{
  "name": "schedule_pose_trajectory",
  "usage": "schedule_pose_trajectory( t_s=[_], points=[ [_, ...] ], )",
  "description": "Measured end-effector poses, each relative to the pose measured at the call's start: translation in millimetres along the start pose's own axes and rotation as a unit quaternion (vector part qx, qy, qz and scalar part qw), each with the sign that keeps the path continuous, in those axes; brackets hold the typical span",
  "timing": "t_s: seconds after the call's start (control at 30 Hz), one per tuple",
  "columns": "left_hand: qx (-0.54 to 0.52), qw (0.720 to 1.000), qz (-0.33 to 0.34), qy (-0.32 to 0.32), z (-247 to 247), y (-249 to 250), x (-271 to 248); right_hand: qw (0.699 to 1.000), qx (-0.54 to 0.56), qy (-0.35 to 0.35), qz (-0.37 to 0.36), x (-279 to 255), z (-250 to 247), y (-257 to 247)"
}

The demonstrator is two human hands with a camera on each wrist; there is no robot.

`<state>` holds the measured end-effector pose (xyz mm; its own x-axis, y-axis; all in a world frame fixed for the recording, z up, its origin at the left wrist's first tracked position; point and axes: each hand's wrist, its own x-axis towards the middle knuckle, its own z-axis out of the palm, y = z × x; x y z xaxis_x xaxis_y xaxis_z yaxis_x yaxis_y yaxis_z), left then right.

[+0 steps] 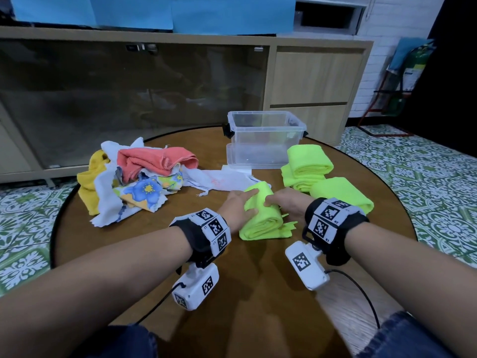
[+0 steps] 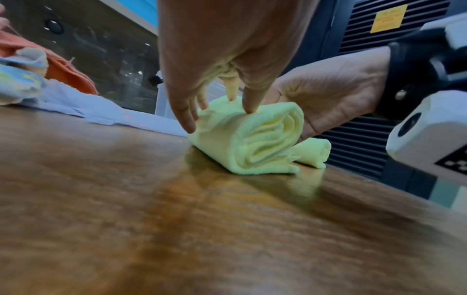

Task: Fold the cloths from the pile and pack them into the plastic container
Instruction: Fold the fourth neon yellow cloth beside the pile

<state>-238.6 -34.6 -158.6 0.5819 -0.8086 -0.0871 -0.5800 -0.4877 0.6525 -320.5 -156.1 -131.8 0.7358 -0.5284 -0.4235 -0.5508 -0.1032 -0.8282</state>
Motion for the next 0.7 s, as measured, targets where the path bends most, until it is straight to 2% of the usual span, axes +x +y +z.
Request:
schedule_pose_trajectory(
  t_s=[0.17,0.33,0.47,0.57,0.7],
  points=[
    [0.026,1.000,-0.012,0.009,11,4,5,0.998,-0.033,0.040,-0.036,-2,-7,7],
    [0.039,0.999,-0.032,0.004,19,6,12,0.983,-0.140,0.081,-0.090,4,-11,12],
    [0.049,0.998,-0.050,0.001,27,11,16,0.968,-0.232,0.072,-0.070,8,-13,21],
    [0.030,0.996,-0.081,0.013,33,15,18,0.950,-0.298,0.075,-0.062,8,-16,28],
    [-0.047,0.985,-0.156,0.053,29,17,24,0.948,-0.299,0.088,-0.070,8,-15,29]
  ],
)
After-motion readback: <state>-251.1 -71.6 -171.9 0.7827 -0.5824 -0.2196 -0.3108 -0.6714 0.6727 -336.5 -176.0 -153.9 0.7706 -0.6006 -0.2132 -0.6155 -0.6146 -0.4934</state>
